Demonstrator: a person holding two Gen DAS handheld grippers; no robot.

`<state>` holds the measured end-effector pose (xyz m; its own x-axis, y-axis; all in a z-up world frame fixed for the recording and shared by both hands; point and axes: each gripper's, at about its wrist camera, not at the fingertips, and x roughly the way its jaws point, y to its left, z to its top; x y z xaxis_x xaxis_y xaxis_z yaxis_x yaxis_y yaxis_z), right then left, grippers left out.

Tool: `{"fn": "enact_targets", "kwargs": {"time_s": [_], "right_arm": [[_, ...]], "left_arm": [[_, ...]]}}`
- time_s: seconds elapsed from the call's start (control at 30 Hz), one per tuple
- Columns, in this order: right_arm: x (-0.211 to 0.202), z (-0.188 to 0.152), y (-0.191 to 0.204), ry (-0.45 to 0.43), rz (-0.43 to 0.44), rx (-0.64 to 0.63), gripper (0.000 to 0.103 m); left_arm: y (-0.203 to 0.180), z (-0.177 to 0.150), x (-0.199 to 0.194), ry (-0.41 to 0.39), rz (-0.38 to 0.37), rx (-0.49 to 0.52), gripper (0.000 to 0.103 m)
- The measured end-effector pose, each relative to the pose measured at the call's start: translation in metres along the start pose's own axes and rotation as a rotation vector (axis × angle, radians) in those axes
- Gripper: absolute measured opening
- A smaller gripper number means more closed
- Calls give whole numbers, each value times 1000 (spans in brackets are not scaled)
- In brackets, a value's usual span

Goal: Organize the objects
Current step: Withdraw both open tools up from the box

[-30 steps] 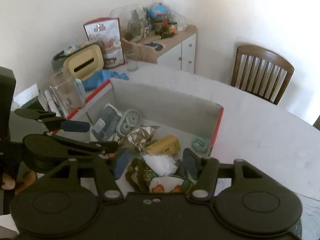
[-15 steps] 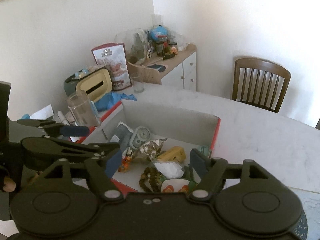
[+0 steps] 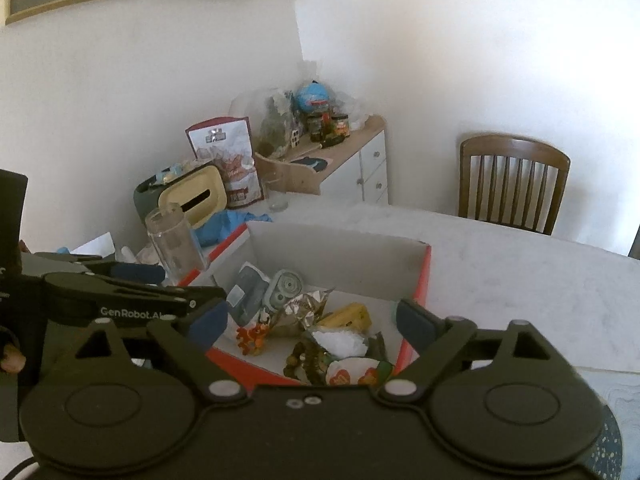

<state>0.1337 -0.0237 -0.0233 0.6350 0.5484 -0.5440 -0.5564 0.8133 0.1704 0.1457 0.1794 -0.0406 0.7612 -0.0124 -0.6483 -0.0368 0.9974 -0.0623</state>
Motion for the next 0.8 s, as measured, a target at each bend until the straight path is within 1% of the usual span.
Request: {"fn": "enact_targets", "kwargs": {"time_s": [0.2,0.3,0.4,0.67,0.8], "right_arm": [[-11,-8,-3,-32,-20,28,99],[-15,-14,-5,-44,-34,41,100],[-20,-19,-7,-60,-46,53,101],[-28,-28,-11,-74,-62,83,101],[-29,-29,-11,-72,-64,88,102]], "left_arm": [[-4,-5,-5,-10,-9,12,103],[-8,-8,-7,-13,-18,25,103],[-12,-10,-10,-29,-10,45,103],[-17,-13,-13,-53,-26,52,103],[-18,-14,-13,-59,-10,46,103]]}}
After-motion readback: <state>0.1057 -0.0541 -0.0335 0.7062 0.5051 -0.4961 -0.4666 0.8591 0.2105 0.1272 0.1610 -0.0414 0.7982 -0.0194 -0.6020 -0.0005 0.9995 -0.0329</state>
